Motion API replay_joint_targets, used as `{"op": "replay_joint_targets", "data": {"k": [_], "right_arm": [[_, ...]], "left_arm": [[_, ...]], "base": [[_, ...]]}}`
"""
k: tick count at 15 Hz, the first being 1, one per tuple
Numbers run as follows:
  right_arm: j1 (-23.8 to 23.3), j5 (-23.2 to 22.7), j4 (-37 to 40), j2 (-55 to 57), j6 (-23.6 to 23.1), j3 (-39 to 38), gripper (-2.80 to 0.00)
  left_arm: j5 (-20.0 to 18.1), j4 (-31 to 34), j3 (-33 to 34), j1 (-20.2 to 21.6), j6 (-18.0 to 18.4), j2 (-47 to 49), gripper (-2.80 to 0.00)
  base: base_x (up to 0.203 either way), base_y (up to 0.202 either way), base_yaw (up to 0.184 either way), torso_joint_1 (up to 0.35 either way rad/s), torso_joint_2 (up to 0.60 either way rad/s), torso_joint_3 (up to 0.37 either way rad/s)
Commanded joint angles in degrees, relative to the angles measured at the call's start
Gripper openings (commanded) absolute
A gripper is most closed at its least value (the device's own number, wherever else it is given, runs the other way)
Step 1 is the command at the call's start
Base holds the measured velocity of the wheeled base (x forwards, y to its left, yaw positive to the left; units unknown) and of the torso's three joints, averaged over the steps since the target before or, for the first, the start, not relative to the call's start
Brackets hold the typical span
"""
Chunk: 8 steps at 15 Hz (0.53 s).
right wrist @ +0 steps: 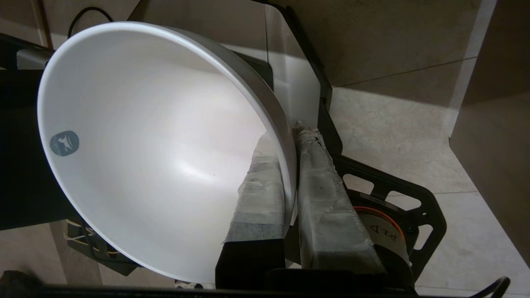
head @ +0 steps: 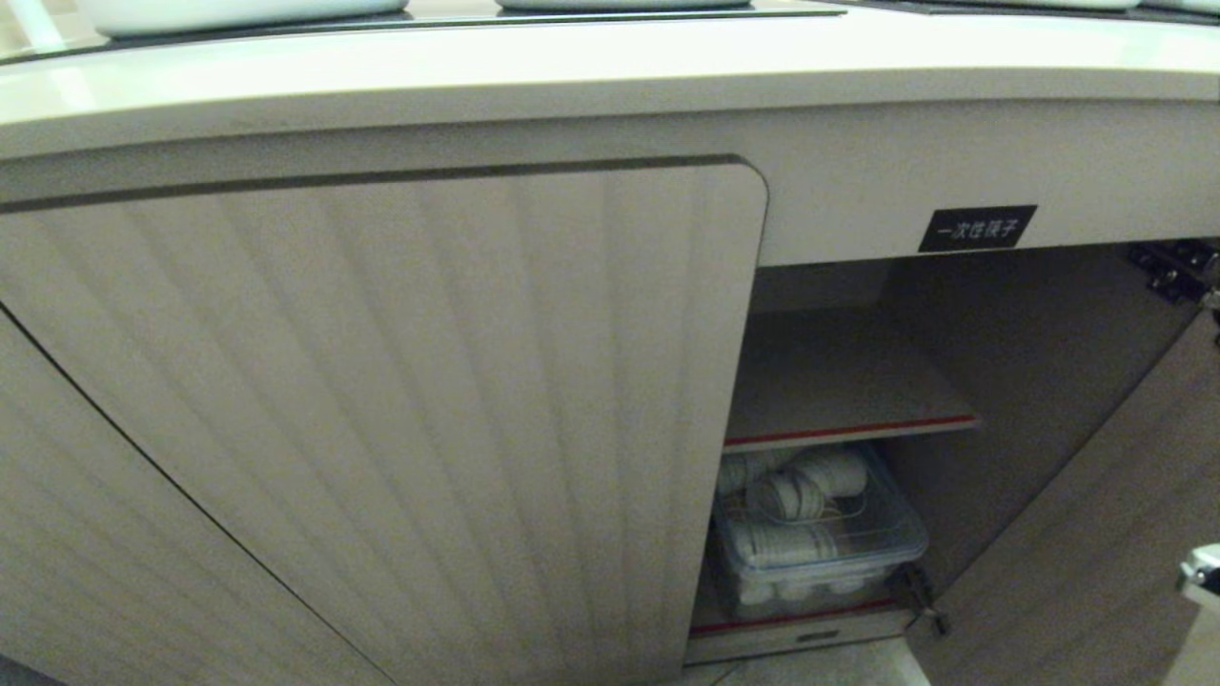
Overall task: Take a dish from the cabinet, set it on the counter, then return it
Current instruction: Place it on the table
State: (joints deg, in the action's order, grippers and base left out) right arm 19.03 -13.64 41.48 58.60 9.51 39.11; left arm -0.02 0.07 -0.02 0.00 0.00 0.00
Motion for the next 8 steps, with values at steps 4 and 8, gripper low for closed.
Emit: {"op": "replay_joint_targets", "data": {"k": [4,8], "right_arm": [[0.5,0.4,0.2,0.0,0.1,0.6,-2.80],[1.0,0.4,0.4,0.0,0.2,0.6,-2.80]], "left_arm": [[0.0,-0.1,0.0,0.0,0.0,0.0,-2.80],[0.0,-0.1,0.0,0.0,0.0,0.0,-2.80]], "base": [[0.000,0.000,0.000,0.068,-0.21,-0.270],[0.000,0.000,0.000,0.113,-0.54,-0.315]]}}
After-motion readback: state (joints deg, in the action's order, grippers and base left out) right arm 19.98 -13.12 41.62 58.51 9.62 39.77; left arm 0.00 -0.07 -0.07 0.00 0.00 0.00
